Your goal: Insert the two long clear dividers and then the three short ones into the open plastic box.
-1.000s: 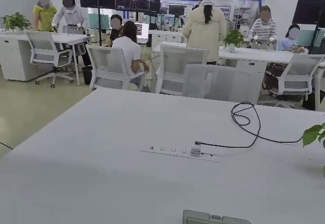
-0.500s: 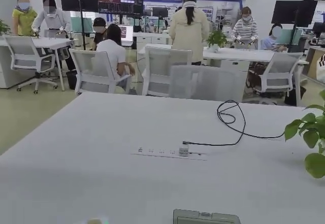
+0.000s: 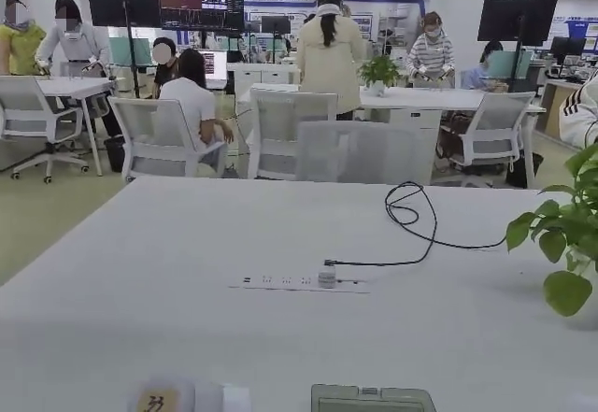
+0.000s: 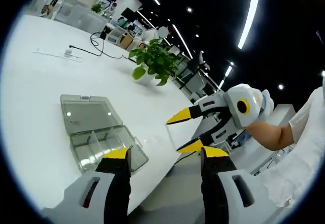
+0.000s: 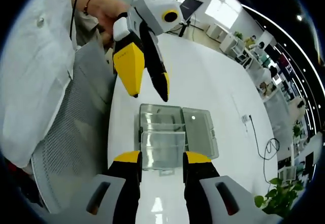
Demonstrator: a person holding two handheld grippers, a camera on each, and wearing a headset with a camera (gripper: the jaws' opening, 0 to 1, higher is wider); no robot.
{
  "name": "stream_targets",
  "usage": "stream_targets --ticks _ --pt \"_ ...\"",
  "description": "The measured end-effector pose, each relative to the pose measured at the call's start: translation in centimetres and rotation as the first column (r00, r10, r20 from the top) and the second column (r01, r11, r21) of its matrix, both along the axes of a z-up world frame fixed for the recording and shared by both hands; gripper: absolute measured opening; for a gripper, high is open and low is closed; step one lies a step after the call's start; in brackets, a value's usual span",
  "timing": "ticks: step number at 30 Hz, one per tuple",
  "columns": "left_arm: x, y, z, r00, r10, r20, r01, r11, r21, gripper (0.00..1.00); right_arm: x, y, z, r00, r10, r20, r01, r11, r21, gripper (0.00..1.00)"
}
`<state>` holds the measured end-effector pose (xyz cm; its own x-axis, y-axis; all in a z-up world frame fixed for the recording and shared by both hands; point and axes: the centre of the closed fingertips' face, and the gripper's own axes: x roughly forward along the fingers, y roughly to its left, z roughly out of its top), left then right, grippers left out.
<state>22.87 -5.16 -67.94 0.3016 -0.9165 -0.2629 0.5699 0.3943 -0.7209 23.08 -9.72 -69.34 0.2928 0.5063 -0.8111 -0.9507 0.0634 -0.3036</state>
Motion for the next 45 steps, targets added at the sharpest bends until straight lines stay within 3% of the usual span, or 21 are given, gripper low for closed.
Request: stream_targets --ticks 4,14,16,20,23,29,32,42,45 --pt "-0.2 -0.8 0.0 0.996 0.005 -0.090 -0.009 0.999 -0.047 0.40 -0.3 0.9 0.7 1.000 0.015 0.017 -0.015 1.000 0.006 0.33" --pt "-0.7 -2.2 0.0 0.990 -0.027 -0.135 0.016 0.996 -0.084 0.22 -0.8 2.2 1.7 0.998 0.046 0.037 -0.046 0.999 0.005 0.33" --pt "-0.8 -2.3 0.0 0.991 -0.032 -0.133 0.021 0.996 -0.086 0.15 -0.9 2.3 1.7 0.998 0.049 0.038 -0.050 0.999 0.006 0.33" --pt "-0.9 -2.6 0.2 0.990 -0.040 -0.139 0.027 0.995 -0.097 0.14 -1.1 2.5 1.7 0.998 0.053 0.037 -0.054 0.999 0.005 0.33" --pt "-1.0 -2.6 0.0 0.990 -0.047 -0.133 0.035 0.995 -0.091 0.05 -1.2 2.5 1.7 0.998 0.052 0.034 -0.053 0.999 0.007 0.33" --pt "-1.2 -2.7 0.1 0.990 -0.058 -0.131 0.046 0.994 -0.098 0.00 -1.3 2.4 1.6 0.998 0.053 0.035 -0.053 0.999 0.001 0.33" --pt "-1.3 -2.7 0.1 0.991 -0.062 -0.121 0.051 0.994 -0.092 0.00 -1.3 2.5 1.6 0.998 0.056 0.036 -0.056 0.998 -0.003 0.33" --pt "-1.2 -2.5 0.1 0.989 -0.035 -0.146 0.018 0.993 -0.113 0.00 -1.3 2.6 1.7 0.998 0.055 0.044 -0.055 0.998 0.003 0.34" --pt "-1.2 -2.3 -0.2 0.992 -0.028 -0.123 0.017 0.996 -0.089 0.00 -1.2 2.6 2.1 0.998 0.046 0.042 -0.047 0.999 0.016 0.35"
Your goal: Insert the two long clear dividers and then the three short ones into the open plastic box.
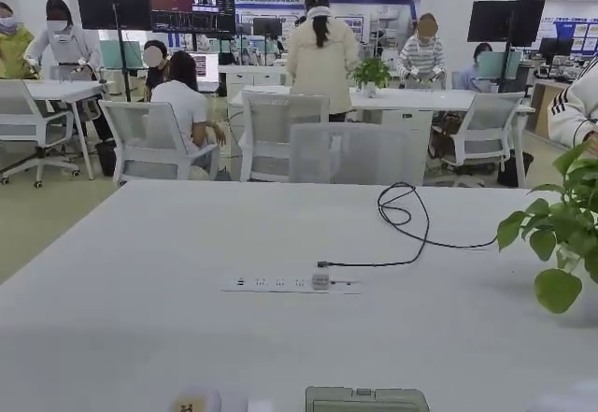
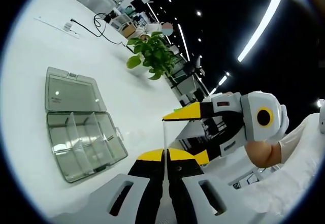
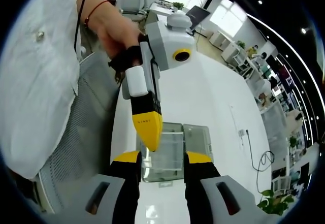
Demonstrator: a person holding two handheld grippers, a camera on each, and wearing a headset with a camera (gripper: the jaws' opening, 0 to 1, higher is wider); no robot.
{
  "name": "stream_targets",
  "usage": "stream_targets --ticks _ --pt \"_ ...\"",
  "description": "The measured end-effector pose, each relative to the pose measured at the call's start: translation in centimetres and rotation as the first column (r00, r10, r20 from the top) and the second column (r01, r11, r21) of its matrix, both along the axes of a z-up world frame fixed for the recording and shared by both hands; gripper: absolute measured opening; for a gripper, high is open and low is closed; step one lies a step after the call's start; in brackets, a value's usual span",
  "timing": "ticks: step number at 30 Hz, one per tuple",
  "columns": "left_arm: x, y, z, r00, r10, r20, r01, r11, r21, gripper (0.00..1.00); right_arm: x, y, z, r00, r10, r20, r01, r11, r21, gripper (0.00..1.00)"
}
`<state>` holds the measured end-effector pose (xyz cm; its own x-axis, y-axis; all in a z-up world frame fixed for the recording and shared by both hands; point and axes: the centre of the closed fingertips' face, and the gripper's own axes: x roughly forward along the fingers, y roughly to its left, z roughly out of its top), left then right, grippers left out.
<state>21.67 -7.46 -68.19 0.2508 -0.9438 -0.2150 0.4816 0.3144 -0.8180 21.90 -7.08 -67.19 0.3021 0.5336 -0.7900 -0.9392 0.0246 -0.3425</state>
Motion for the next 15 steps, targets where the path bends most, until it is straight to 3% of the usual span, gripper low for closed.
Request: stream_targets --ticks 2,4,6,7,9,11,15 --pt "0.0 0.1 0.1 1.000 -0.002 0.004 0.002 1.000 -0.004 0.00 0.2 -0.1 0.5 1.000 -0.007 0.000 0.007 1.000 0.011 0.35" --pt "0.0 0.3 0.3 0.997 -0.022 0.068 0.021 1.000 0.014 0.00 0.3 0.1 1.1 0.999 -0.022 -0.046 0.025 0.998 0.064 0.35" --pt "-0.5 0.3 0.5 0.986 -0.074 0.153 0.069 0.997 0.038 0.00 0.6 -0.1 1.7 0.996 -0.026 -0.083 0.034 0.995 0.091 0.34" --pt "-0.9 0.2 0.8 0.971 -0.102 0.217 0.094 0.994 0.046 0.00 0.5 -0.1 1.9 0.992 -0.016 -0.123 0.029 0.994 0.108 0.32" --pt "-1.4 0.3 1.1 0.954 -0.134 0.267 0.122 0.991 0.058 0.00 -0.1 0.0 2.4 0.982 0.013 -0.191 0.013 0.991 0.137 0.29" --pt "-1.9 0.4 1.3 0.926 -0.172 0.335 0.154 0.985 0.080 0.00 -0.6 0.3 3.1 0.959 0.041 -0.281 0.012 0.983 0.184 0.27" --pt "-2.5 0.4 1.8 0.866 -0.218 0.449 0.187 0.976 0.114 0.00 -1.3 0.4 3.9 0.915 0.095 -0.393 -0.005 0.975 0.223 0.21"
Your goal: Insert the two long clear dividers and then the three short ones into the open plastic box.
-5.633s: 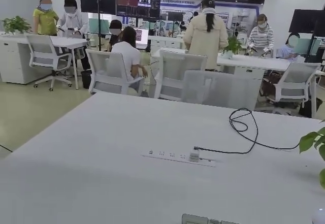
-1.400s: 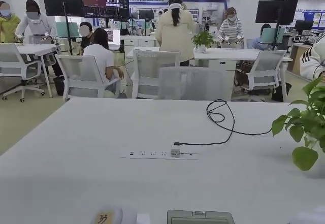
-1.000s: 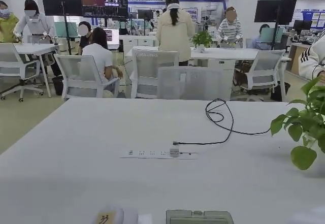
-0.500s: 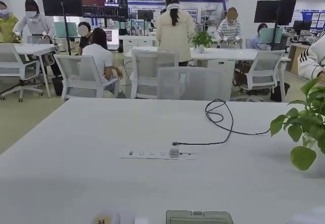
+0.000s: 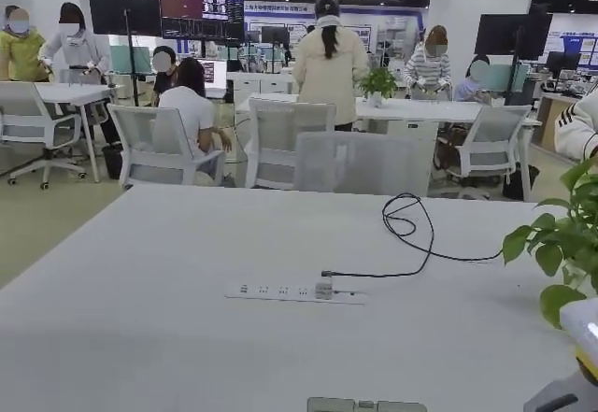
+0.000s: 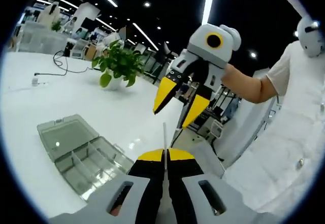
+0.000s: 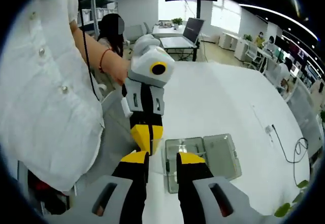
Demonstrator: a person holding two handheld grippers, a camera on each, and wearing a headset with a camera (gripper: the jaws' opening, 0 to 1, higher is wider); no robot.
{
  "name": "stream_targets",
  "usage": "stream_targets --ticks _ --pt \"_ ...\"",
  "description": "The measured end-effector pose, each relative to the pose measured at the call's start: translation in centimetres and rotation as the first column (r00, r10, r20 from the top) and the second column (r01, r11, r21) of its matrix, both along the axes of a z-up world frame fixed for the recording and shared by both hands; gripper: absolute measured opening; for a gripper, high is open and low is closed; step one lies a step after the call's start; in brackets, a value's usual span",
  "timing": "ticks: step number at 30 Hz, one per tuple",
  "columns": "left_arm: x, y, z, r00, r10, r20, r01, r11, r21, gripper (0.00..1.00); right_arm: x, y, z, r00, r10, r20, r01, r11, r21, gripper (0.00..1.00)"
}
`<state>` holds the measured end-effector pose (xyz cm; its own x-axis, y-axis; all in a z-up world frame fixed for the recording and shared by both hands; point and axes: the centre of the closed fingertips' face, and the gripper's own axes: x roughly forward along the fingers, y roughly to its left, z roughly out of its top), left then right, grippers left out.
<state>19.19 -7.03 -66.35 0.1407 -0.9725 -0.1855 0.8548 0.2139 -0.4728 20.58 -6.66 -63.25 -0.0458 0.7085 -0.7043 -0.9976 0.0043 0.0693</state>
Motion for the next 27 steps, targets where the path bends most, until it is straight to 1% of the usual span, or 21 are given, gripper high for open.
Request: stream_targets --ticks 1,2,3,4,5,6,8,9,12,14,19,21,22,27 --pt "-0.1 0.0 0.2 0.999 -0.012 0.042 0.012 1.000 0.002 0.00 -0.3 0.0 0.1 0.999 0.013 -0.045 -0.012 1.000 0.003 0.20" --pt "-0.1 0.1 0.4 0.997 -0.016 0.072 0.016 1.000 0.002 0.00 -0.5 0.0 0.1 0.997 0.020 -0.072 -0.020 1.000 0.001 0.20" --pt "-0.2 0.1 0.5 0.995 -0.026 0.094 0.026 1.000 0.006 0.00 -0.7 -0.1 0.0 0.995 0.040 -0.088 -0.040 0.999 -0.005 0.19" --pt "-0.3 0.1 0.5 0.995 -0.033 0.090 0.033 0.999 0.007 0.00 -0.9 -0.1 0.0 0.994 0.054 -0.100 -0.056 0.998 -0.009 0.18" --pt "-0.4 0.1 0.8 0.993 -0.042 0.107 0.042 0.999 0.000 0.00 -1.1 -0.1 -0.1 0.991 0.070 -0.115 -0.072 0.997 -0.013 0.17" --pt "-0.5 0.1 1.0 0.992 -0.045 0.115 0.046 0.999 -0.005 0.00 -1.1 0.0 -0.2 0.990 0.075 -0.121 -0.078 0.997 -0.017 0.17" --pt "-0.8 0.1 1.5 0.989 -0.059 0.132 0.061 0.998 -0.012 0.00 -1.7 0.1 -0.3 0.983 0.108 -0.149 -0.113 0.993 -0.021 0.16" --pt "-0.8 0.0 1.6 0.989 -0.060 0.134 0.063 0.998 -0.014 0.00 -1.8 0.2 -0.3 0.982 0.113 -0.153 -0.118 0.993 -0.020 0.15" --pt "-1.1 0.0 1.7 0.984 -0.075 0.163 0.077 0.997 -0.003 0.00 -2.3 0.7 -0.3 0.976 0.137 -0.170 -0.141 0.990 -0.016 0.12" --pt "-1.2 0.0 1.8 0.982 -0.078 0.173 0.080 0.997 -0.007 0.00 -2.5 0.8 -0.3 0.972 0.152 -0.177 -0.157 0.988 -0.013 0.08" --pt "-1.2 0.2 1.9 0.981 -0.070 0.180 0.072 0.997 -0.010 0.00 -2.7 0.8 -0.7 0.968 0.163 -0.189 -0.170 0.985 -0.022 0.06" --pt "-1.2 0.2 1.9 0.980 -0.071 0.185 0.074 0.997 -0.008 0.00 -2.8 0.8 -0.7 0.968 0.170 -0.184 -0.177 0.984 -0.021 0.03" --pt "-1.2 0.3 1.8 0.979 -0.071 0.189 0.073 0.997 -0.006 0.00 -2.9 0.9 -0.7 0.966 0.169 -0.194 -0.176 0.984 -0.019 0.03" --pt "-1.4 0.3 1.6 0.977 -0.075 0.199 0.076 0.997 0.004 0.00 -3.1 1.0 -0.9 0.965 0.177 -0.192 -0.183 0.983 -0.014 0.03"
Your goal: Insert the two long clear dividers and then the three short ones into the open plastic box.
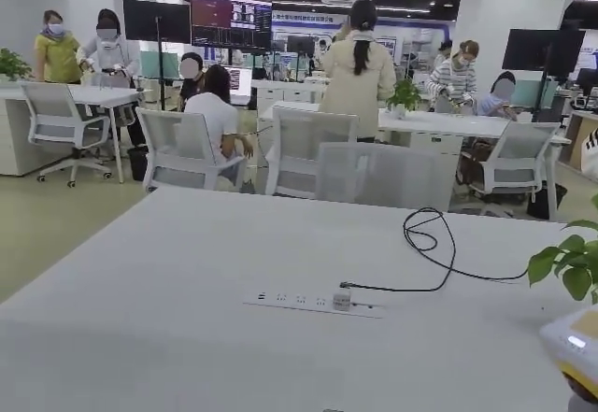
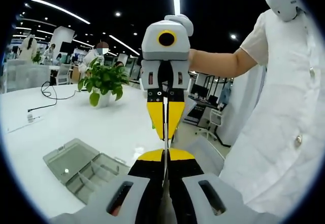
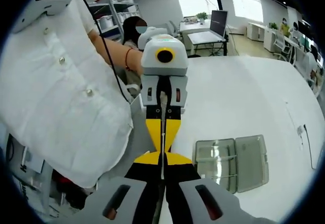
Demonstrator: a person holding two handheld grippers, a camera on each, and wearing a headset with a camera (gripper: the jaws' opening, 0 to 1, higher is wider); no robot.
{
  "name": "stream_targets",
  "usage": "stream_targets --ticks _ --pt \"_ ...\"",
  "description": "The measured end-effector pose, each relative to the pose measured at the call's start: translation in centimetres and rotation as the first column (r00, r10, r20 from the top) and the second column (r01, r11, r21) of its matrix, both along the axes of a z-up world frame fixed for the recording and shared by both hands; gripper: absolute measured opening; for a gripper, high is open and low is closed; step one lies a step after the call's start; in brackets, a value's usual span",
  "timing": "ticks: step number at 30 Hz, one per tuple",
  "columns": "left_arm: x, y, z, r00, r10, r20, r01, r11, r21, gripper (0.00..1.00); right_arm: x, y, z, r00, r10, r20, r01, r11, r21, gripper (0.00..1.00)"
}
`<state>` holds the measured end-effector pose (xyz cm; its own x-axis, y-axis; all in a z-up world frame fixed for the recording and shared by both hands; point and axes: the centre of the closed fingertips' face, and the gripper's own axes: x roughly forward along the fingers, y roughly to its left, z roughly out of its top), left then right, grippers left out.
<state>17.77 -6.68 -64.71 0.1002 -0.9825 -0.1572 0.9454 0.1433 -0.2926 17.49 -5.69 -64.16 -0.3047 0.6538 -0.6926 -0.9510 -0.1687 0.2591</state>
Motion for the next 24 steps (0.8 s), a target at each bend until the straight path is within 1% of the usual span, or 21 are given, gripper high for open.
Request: stream_targets --ticks 1,3,5,7,10,15,20,22,24 --pt "0.0 0.0 -0.1 1.000 0.000 -0.001 0.000 1.000 0.001 0.00 0.0 0.0 -0.1 1.000 0.000 0.000 0.000 1.000 0.000 0.03" --pt "-0.1 0.1 -0.2 1.000 0.001 0.007 -0.001 1.000 0.005 0.00 -0.1 0.0 -0.2 1.000 0.000 0.004 0.000 1.000 0.000 0.03" --pt "-0.1 0.1 -0.2 1.000 0.003 0.000 -0.003 1.000 0.004 0.00 -0.1 0.1 -0.2 1.000 -0.001 0.006 0.001 1.000 0.002 0.03" --pt "-0.1 0.1 -0.3 1.000 0.003 0.003 -0.003 1.000 0.005 0.00 -0.1 0.1 -0.3 1.000 -0.004 0.004 0.004 1.000 0.004 0.03" --pt "-0.1 0.1 -0.3 1.000 0.003 -0.001 -0.003 1.000 0.006 0.00 -0.1 0.1 -0.3 1.000 -0.006 0.007 0.006 1.000 0.006 0.03" --pt "-0.1 0.3 -0.5 1.000 0.009 0.008 -0.009 1.000 0.015 0.00 0.1 0.2 -0.4 1.000 -0.013 0.012 0.013 1.000 0.010 0.03" --pt "0.2 0.7 -0.7 1.000 0.026 -0.004 -0.025 0.999 0.019 0.01 0.6 0.2 -0.1 0.999 -0.031 0.017 0.030 0.999 0.021 0.03" --pt "0.3 1.0 -0.9 1.000 0.031 -0.002 -0.031 0.999 0.029 0.01 0.8 0.3 0.0 0.999 -0.038 0.021 0.038 0.999 0.027 0.03" --pt "0.5 1.3 -1.1 0.999 0.043 -0.012 -0.043 0.998 0.036 0.04 1.2 0.3 0.1 0.999 -0.047 0.028 0.046 0.998 0.032 0.03"
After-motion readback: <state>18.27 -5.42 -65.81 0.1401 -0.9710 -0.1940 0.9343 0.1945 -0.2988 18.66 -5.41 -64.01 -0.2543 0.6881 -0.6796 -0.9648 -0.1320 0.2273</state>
